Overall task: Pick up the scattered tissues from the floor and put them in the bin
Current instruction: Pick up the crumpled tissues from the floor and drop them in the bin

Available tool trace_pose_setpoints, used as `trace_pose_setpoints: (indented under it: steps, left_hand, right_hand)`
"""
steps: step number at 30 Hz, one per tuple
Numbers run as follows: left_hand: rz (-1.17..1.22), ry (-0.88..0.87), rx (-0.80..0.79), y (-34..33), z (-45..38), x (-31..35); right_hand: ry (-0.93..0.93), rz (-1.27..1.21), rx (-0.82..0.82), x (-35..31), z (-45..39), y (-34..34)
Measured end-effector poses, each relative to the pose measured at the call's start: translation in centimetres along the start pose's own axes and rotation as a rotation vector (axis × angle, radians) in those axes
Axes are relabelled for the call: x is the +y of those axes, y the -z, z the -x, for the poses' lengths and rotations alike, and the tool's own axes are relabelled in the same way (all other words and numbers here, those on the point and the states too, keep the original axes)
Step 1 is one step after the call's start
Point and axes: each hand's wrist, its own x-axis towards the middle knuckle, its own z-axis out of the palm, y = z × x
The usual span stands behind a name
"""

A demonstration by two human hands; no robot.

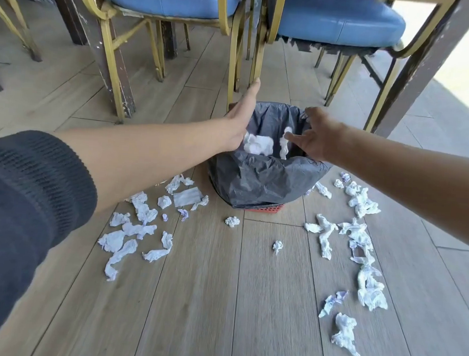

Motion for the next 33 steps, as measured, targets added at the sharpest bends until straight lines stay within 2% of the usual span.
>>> trace_pose_setpoints:
  steps: [2, 5, 7, 11, 16, 24, 28, 31, 33]
  left_hand:
    - [-0.064, -0.068, 0.016, 0.7, -0.1, -0.1]
    - [-0.161, -0.200, 0.124, 1.5, 0.2, -0.6]
    - [-0.273, -0.312, 0.165, 1.2, 1.1, -1.6]
    - [-0.540, -0.525, -0.028, -0.2, 4.3, -4.9]
    - [-0.772, -0.681, -0.303, -2.8, 6.4, -8.7]
    - [-1.054, -0.567, -0.568, -5.5, 4.5, -15.8]
    - [-1.290, -0.554, -0.640, -6.3, 3.5, -19.5]
    - [-1.387, -0.550, -0.702, -6.8, 3.0, -21.4]
    - [-1.448, -0.557, -0.753, -7.4, 2.5, -22.6]
  right_hand:
    - [0.033, 0.033, -0.083, 0.2, 0.1, 0.0]
    - [0.042, 0.185, -0.144, 0.2, 0.5, 0.7]
    - [0.110, 0.326, -0.140, 0.6, 1.4, 1.8]
    - [0.298, 0.606, -0.162, 1.8, 3.6, 6.0]
    - [0.283, 0.807, -0.173, 3.8, 5.4, 12.4]
    - [0.112, 1.106, -0.163, 9.2, 5.7, 21.9]
    - [0.131, 1.445, -0.324, 11.8, 5.8, 27.0]
    - [0.228, 1.826, -0.484, 13.7, 5.8, 30.0]
    - [0.234, 1.973, -0.579, 14.5, 5.7, 31.3]
